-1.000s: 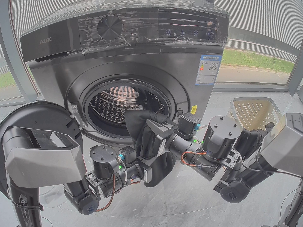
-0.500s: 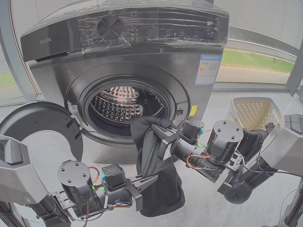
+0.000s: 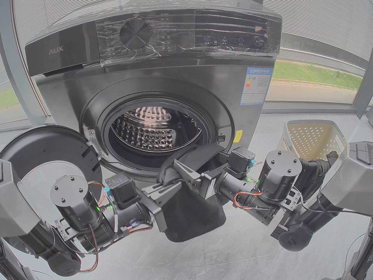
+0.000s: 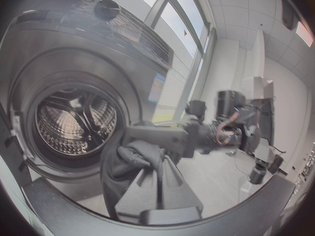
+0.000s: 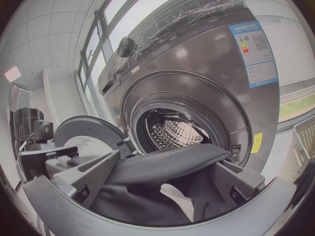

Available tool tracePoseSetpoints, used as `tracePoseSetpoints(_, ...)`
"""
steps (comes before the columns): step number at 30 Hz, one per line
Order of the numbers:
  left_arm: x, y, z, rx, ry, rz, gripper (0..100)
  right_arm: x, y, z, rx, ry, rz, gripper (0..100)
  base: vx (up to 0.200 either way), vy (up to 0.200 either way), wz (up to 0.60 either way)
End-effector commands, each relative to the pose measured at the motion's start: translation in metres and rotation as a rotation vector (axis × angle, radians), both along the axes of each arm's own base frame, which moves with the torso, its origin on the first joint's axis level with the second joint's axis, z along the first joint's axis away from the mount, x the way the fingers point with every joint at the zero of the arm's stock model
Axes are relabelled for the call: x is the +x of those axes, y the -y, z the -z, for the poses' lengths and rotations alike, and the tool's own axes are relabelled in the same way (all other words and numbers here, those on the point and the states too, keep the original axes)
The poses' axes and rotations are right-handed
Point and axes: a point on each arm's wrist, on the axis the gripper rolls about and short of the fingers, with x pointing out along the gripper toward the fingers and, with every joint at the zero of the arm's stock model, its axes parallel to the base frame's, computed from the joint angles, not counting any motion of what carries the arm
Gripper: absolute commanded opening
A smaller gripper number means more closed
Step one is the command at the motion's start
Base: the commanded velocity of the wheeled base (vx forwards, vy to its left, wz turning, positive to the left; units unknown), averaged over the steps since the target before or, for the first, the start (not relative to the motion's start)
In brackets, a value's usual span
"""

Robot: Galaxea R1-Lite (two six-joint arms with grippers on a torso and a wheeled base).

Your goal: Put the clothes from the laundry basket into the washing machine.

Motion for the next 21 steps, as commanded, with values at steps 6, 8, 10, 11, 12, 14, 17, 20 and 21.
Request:
tracePoseSetpoints(6,0.036,-0.004,-0.032,-0.17,0.069,-0.199,0,0.001,0.032,0.012,-0.06,-0.061,0.073,100,0.0,0.0,0.0)
tracePoseSetpoints(8,0.038,-0.005,-0.034,-0.178,0.077,-0.207,0,-0.002,0.042,0.025,-0.1,-0.105,0.089,100,0.0,0.0,0.0)
tracePoseSetpoints(10,0.039,-0.005,-0.035,-0.181,0.081,-0.208,0,-0.006,0.048,0.035,-0.132,-0.14,0.092,100,0.0,0.0,0.0)
tracePoseSetpoints(11,0.039,-0.005,-0.036,-0.184,0.081,-0.21,0,-0.008,0.05,0.041,-0.149,-0.158,0.091,100,0.0,0.0,0.0)
tracePoseSetpoints(12,0.038,-0.006,-0.036,-0.185,0.082,-0.21,0,-0.012,0.051,0.045,-0.162,-0.171,0.086,100,0.0,0.0,0.0)
tracePoseSetpoints(14,0.038,-0.006,-0.037,-0.186,0.083,-0.21,0,-0.014,0.051,0.047,-0.168,-0.178,0.081,100,0.0,0.0,0.0)
tracePoseSetpoints(17,0.038,-0.005,-0.037,-0.187,0.084,-0.205,0,-0.017,0.049,0.049,-0.178,-0.189,0.071,100,0.0,0.0,0.0)
tracePoseSetpoints(20,0.037,-0.005,-0.038,-0.189,0.084,-0.205,0,-0.018,0.05,0.051,-0.187,-0.196,0.069,100,0.0,0.0,0.0)
tracePoseSetpoints(21,0.037,-0.005,-0.038,-0.19,0.085,-0.205,0,-0.018,0.05,0.053,-0.192,-0.201,0.069,100,0.0,0.0,0.0)
